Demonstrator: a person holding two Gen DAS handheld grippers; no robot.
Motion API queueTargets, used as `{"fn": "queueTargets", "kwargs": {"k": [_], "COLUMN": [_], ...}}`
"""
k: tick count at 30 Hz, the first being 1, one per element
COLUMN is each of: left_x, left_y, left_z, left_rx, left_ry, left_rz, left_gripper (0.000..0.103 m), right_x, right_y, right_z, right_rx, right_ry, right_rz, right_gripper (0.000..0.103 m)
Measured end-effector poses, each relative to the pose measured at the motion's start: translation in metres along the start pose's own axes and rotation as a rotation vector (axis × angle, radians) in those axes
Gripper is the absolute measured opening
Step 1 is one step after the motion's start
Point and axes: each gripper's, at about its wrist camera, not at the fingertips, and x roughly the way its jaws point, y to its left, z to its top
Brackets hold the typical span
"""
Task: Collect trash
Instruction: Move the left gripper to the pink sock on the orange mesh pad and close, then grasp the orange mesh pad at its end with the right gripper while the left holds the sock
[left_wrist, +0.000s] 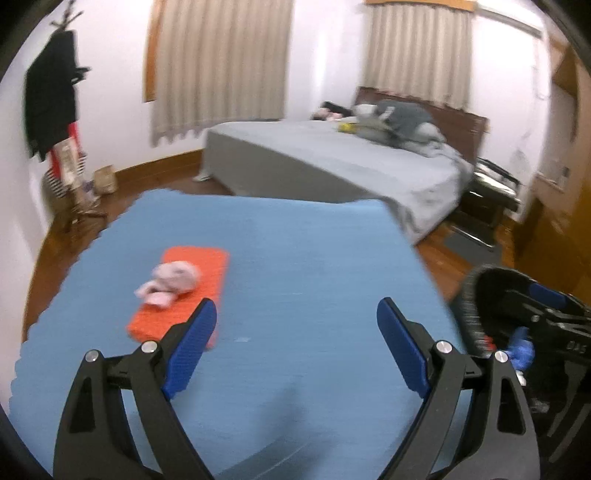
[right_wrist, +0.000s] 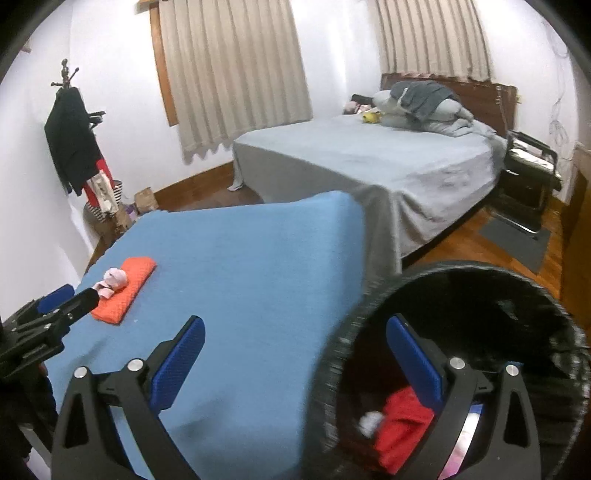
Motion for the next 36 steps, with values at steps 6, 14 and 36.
{"fn": "queueTargets", "kwargs": {"k": [6,14,36], "left_x": [0.03,0.077,0.068], "left_y": [0.06,0.102,0.141], "left_z": [0.011,0.023,0.025], "left_rx": [-0.044,-0.086,-0.181], "left_ry": [0.006,0.067,0.042], "left_rz": [0.106,0.125,0.063], "left_gripper": [0.084,0.075,0.044], "right_x": [0.045,0.084,0.121], "right_y": [0.04,0.076,0.128], "right_z": [0.007,0.008,0.008], "right_rx": [-0.015,-0.044,-0.086], "right_ry": [0.028,0.08,0.133], "right_rz": [0.013,0.015,0.041], "right_gripper": [0.097,0.097,0.097]}}
